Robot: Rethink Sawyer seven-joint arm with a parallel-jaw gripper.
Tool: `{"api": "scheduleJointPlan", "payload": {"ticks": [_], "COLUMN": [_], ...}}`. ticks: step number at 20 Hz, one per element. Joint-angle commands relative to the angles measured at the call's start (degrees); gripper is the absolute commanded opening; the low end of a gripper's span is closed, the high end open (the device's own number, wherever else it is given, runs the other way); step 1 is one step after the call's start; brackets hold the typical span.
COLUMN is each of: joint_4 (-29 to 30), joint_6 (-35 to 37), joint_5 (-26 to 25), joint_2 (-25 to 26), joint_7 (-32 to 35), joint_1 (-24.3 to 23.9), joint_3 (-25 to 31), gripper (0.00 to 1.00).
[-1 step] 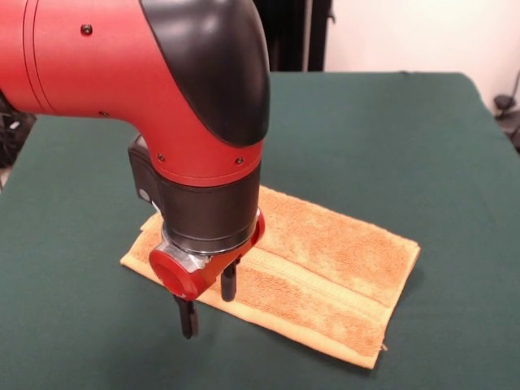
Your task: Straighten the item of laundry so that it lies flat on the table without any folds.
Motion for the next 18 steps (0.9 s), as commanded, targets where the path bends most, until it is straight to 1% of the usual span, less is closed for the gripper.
{"api": "scheduleJointPlan", "payload": {"ticks": [1, 6, 9, 18], "joint_4": [3.92, 3.99, 5.32, 8.23], "joint_6": [-1.82, -1.52, -3.06, -4.75], "joint_5": [-2.00, -1.92, -2.19, -2.45], "joint_2": [3.96, 4.07, 3.42, 2.04], "joint_7": [-12.65, -12.45, -12.03, -9.67], "joint_1": [2.17, 2.33, 2.24, 2.32], "joint_3": [1.24, 1.25, 1.05, 0.09], "gripper": [1.00, 1.00, 1.00, 1.00]}}
